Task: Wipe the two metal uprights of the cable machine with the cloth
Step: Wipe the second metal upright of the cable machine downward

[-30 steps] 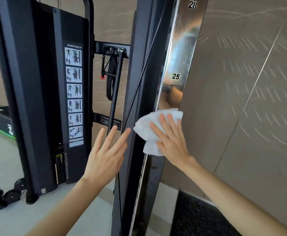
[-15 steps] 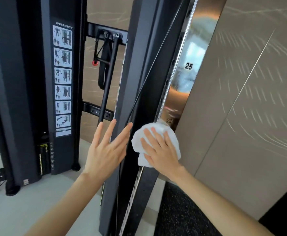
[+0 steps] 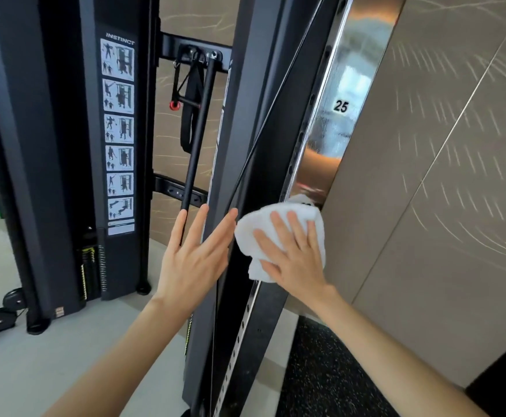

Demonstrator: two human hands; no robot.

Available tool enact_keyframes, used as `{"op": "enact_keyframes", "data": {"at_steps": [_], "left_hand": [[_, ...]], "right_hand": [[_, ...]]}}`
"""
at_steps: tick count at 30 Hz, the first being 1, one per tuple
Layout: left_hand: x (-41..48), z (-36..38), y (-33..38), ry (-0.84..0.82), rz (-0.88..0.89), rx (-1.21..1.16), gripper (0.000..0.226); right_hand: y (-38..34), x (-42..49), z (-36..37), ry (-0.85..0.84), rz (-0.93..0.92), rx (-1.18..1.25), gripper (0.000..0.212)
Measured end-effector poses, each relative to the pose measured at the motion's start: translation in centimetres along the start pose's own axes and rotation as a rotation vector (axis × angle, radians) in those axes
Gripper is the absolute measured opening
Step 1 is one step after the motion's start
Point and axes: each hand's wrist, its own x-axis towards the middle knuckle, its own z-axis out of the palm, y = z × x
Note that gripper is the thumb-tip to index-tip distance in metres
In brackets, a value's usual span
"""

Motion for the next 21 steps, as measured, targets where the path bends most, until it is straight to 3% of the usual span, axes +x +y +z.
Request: {"op": "enact_keyframes", "data": {"at_steps": [5,11,17,21], "left_hand": [[-0.1,0.0,0.7,-0.022,-0.022,0.012,0.049],[0.0,-0.3,1.7,-0.025,0.001,0.086,0.049],[-0.5,-0.6,3.0,-0.067,-0.018,0.093,0.051],[-1.2,-0.9,4.3,-0.087,-0.048,0.129,0.051]], "right_hand": [[2.5,0.4,-0.6,0.017,-0.163,-0.029,0.046],[6.8,6.8,-2.2,0.234,0.079,0.159,0.049],[0.8,-1.8,1.7,0.091,0.108,0.267,0.053],[1.9,-2.6,2.1,0.117,0.048,0.396,0.053]]}}
